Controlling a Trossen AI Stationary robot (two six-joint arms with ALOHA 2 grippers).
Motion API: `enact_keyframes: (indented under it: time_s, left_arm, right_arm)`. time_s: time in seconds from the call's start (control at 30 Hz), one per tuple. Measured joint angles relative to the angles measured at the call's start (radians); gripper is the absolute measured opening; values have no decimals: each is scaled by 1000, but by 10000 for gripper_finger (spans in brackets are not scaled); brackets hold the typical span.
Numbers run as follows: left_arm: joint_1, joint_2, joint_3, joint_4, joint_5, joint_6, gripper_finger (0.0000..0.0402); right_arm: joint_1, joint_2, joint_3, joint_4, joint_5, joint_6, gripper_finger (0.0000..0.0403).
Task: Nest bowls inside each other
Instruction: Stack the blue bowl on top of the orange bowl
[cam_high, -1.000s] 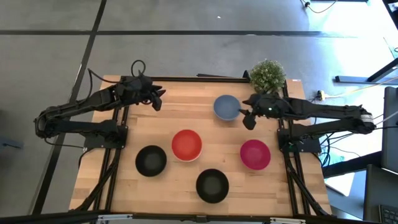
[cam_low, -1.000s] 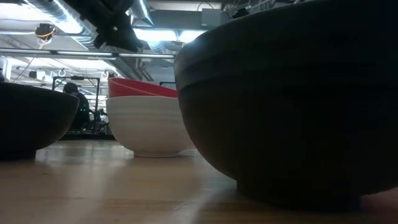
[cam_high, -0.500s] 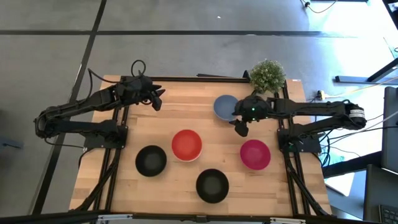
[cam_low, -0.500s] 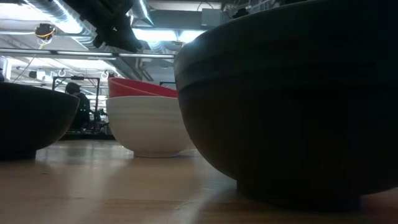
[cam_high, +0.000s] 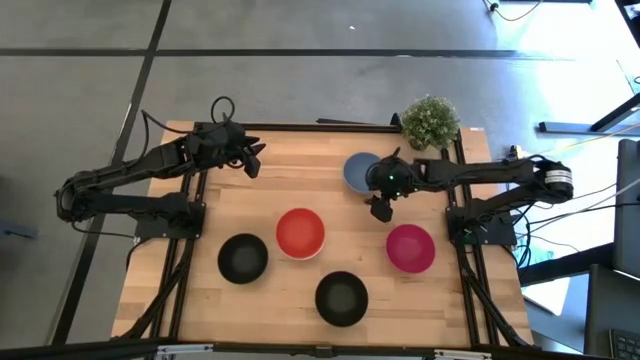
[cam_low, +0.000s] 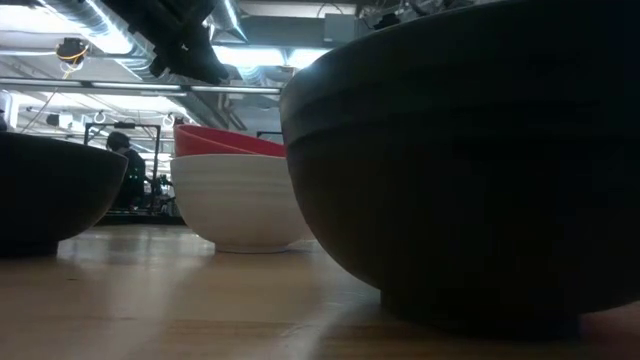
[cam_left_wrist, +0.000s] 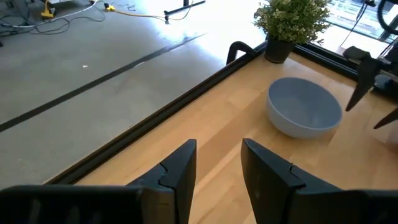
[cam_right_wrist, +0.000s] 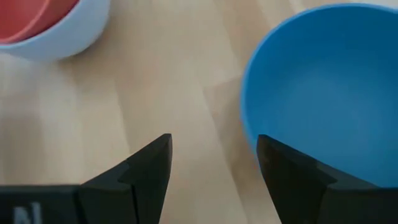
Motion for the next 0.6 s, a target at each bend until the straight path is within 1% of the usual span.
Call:
enact_keyframes:
  time_s: [0.23, 0.47, 0.6]
  left_arm:
    - [0, 0, 0, -9, 0, 1, 121]
    - [0, 0, 0, -48, 0, 1, 121]
    - [0, 0, 0, -49, 0, 1, 121]
  right_arm:
    - [-45, 41, 0, 13, -7, -7, 236]
    - [-47, 88, 0, 51, -8, -24, 236]
    - [-47, 118, 0, 76, -8, -25, 221]
